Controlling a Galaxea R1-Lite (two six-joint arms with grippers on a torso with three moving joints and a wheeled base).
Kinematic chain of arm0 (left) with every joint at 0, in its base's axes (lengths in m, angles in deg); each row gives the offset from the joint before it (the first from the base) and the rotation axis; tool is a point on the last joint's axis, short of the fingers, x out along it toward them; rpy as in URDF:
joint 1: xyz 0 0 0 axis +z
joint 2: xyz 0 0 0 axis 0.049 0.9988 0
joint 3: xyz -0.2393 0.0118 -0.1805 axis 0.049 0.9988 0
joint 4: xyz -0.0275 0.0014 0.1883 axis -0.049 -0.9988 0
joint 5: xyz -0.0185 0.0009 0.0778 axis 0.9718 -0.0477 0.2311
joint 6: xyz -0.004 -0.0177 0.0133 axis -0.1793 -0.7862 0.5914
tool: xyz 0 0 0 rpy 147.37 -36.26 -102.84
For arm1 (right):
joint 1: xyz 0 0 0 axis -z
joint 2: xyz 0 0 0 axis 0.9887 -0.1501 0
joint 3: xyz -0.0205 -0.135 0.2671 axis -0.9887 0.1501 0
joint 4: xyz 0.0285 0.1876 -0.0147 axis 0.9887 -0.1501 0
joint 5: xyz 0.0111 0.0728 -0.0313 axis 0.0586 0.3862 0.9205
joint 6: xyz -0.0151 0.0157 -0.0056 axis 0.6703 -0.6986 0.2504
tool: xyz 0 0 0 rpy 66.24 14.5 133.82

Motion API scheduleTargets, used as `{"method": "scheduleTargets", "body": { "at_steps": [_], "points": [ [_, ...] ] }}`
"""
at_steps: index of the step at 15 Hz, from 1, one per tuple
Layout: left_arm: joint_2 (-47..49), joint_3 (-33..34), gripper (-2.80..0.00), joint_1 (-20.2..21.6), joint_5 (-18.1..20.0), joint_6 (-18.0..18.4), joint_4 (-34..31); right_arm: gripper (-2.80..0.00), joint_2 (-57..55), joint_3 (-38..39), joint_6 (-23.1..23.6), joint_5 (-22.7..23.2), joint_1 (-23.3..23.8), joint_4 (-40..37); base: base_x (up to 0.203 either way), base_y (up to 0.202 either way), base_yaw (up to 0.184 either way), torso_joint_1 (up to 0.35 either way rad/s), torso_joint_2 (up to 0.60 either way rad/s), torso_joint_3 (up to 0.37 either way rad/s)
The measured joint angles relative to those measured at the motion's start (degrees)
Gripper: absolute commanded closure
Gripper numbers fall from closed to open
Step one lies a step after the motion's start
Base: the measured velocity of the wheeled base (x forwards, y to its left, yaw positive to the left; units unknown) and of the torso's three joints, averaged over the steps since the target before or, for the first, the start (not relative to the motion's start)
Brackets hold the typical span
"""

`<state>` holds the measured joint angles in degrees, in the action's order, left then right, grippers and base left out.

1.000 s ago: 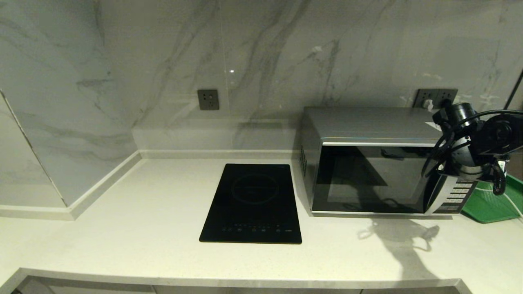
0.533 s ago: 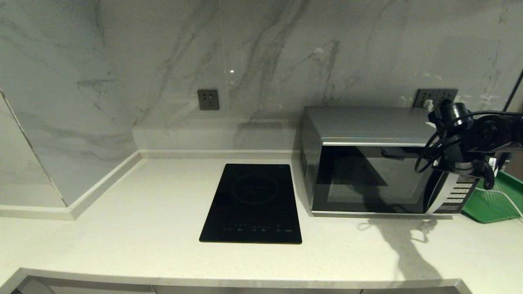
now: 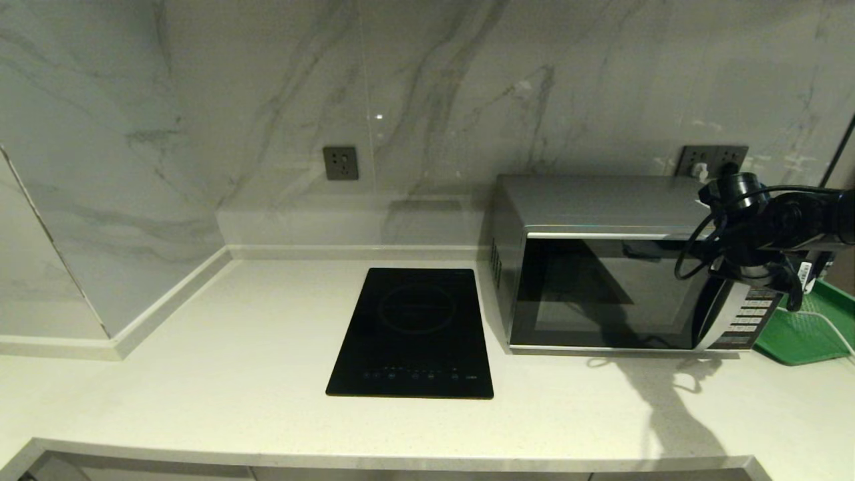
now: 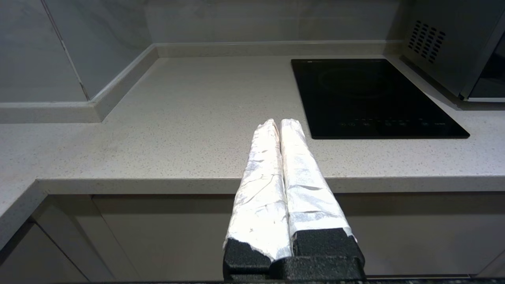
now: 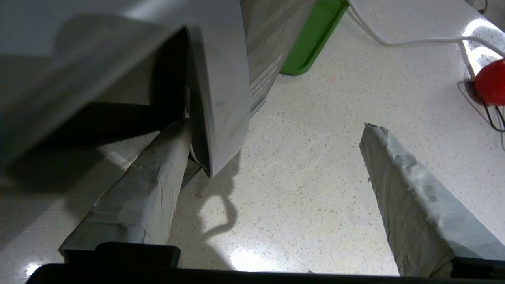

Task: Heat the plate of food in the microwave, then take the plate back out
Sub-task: Open the microwave oven

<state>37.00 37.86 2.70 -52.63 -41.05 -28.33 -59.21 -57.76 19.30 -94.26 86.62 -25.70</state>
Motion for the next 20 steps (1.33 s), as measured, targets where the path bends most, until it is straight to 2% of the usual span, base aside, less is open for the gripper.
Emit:
{"method": "scheduleTargets", "body": {
  "at_steps": [6,14,20],
  "points": [
    [0.0,0.0,0.0,-0.02,-0.01,0.0,0.0,-2.8,3.15,5.78,-3.42,-0.35,0.06,0.35,0.0,0.0,0.0,0.0,0.0,0.0],
    [0.0,0.0,0.0,-0.02,-0.01,0.01,0.01,-2.8,4.12,8.91,-3.39,-2.62,1.7,5.05,0.0,0.0,0.0,0.0,0.0,0.0],
    [0.0,0.0,0.0,-0.02,-0.01,0.0,0.01,-2.8,4.81,9.5,-1.48,-2.39,-3.11,5.64,0.0,0.0,0.0,0.0,0.0,0.0]
  ]
}}
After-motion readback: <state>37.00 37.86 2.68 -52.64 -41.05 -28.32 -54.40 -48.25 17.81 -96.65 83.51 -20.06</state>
